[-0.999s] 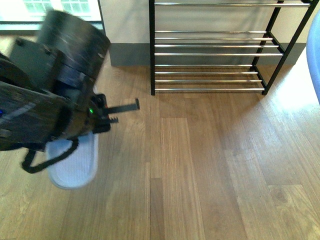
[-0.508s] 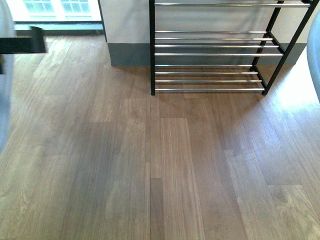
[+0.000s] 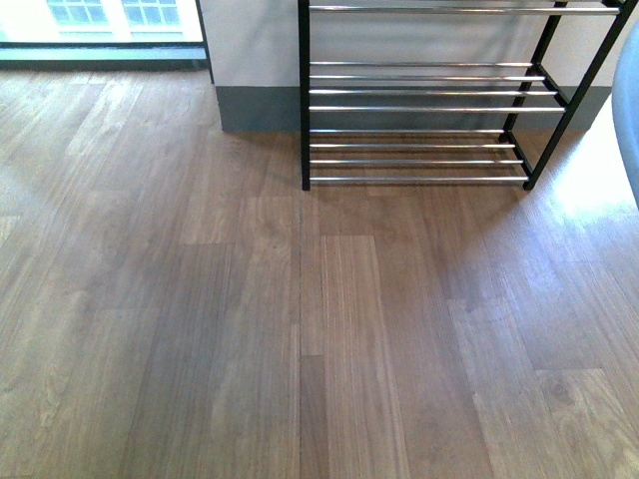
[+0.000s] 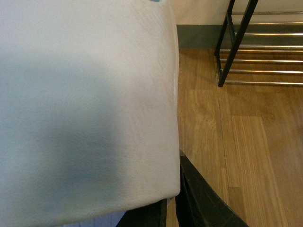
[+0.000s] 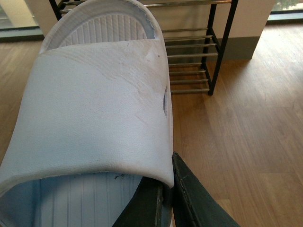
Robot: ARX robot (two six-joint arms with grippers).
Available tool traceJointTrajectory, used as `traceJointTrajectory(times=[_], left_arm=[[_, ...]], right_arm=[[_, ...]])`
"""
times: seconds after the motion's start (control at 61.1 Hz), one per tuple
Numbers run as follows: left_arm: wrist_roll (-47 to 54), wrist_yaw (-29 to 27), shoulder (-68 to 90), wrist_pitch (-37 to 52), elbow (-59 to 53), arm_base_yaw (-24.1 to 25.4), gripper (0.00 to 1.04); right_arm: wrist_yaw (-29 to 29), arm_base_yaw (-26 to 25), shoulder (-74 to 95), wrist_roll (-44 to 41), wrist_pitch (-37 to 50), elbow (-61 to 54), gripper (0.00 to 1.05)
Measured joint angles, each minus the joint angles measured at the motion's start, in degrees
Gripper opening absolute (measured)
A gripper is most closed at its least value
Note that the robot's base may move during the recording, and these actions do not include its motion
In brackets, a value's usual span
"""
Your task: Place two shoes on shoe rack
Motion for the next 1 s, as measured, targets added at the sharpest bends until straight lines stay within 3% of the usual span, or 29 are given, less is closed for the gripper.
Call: traceJointTrajectory(times=[0.999], left_arm=[[0.07,0.00,-0.11,-0.04,-0.02,-0.02,0.02]], right_arm=[[-0.02,0.00,-0.04,0.00,0.00,0.00,0.02]])
